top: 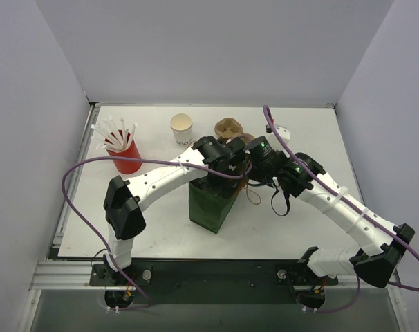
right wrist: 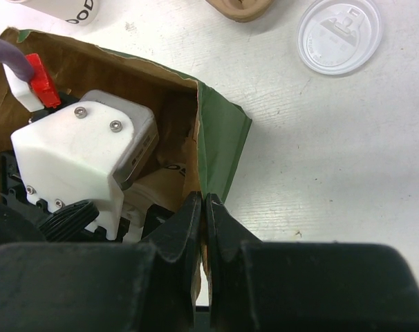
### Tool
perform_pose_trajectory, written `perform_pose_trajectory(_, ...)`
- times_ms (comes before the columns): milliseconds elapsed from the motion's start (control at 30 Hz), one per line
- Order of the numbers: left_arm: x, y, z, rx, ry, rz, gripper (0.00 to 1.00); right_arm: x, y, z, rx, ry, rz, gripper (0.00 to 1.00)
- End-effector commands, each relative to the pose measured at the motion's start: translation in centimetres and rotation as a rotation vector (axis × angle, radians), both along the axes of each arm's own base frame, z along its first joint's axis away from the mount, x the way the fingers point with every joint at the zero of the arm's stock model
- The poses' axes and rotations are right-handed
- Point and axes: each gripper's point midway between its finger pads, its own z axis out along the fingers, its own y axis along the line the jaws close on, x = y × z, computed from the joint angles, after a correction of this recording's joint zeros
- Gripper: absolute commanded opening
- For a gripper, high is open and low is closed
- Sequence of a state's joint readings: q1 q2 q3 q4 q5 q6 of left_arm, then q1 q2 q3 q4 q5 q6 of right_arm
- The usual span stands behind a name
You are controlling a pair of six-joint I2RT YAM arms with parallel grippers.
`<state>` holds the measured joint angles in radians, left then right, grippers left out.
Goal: Pack the takeout coffee
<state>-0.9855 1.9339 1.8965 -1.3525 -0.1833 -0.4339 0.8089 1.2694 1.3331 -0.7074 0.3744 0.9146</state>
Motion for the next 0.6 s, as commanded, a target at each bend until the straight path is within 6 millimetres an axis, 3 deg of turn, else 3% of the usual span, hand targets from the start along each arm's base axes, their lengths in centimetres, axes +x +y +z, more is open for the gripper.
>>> perform_pose_trajectory(0,0.0,0.7,-1.3,0.075,0.009,-0.059,0.36,-1.0,0.8,0.0,0.008,0.006,0.048,0.00)
perform_pose_trajectory(367,0.4,0.5,-2.2,0.084,0.019,-0.063,0.36,-1.0,0.6,0.2,0.004,-0.004,0.051,0.00)
perform_pose_trajectory(567,0.6,0.4,-1.0,0.062,-0.004,-0.065,0.36,-1.1,0.5,0.7,0.007,-0.017,0.061,0.00)
